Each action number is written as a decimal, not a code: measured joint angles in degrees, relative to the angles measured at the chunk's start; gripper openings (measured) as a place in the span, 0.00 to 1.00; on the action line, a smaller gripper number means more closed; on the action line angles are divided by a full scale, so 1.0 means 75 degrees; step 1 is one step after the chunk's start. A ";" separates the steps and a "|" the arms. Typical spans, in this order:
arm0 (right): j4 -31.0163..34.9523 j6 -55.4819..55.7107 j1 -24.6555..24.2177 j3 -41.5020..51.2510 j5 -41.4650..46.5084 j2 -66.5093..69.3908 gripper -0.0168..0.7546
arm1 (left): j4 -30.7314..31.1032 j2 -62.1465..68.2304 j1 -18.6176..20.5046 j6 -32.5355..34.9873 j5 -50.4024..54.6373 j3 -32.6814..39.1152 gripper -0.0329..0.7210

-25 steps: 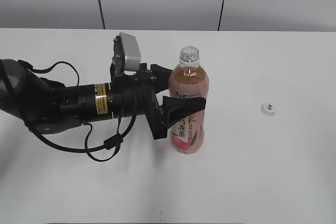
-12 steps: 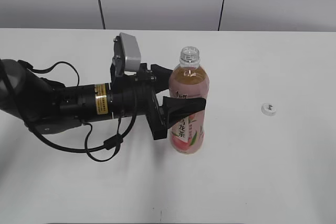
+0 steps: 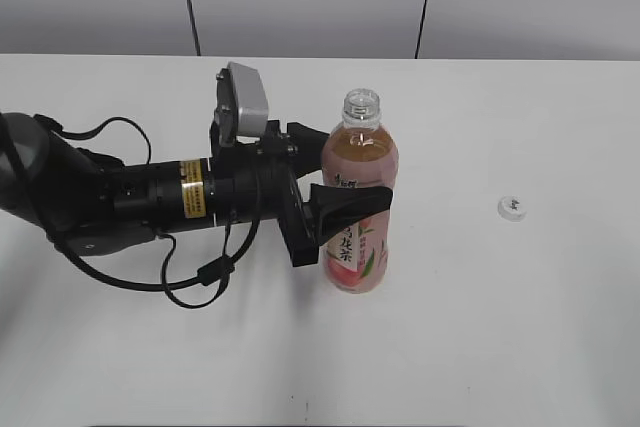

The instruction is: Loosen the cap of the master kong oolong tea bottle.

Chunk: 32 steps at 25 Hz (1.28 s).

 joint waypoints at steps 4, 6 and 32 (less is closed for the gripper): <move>0.0000 0.0000 0.0000 0.0000 0.0000 0.0000 0.63 | 0.0085 0.0000 0.0000 0.0008 0.0000 0.0000 0.66; 0.0000 0.0000 0.0000 0.0000 0.0000 0.0000 0.63 | 0.0198 0.0000 0.0000 0.0052 -0.0013 0.0000 0.66; 0.0009 0.0000 0.0000 0.0000 0.0000 0.0000 0.63 | 0.0597 0.0000 0.0007 0.0090 -0.0082 0.0000 0.68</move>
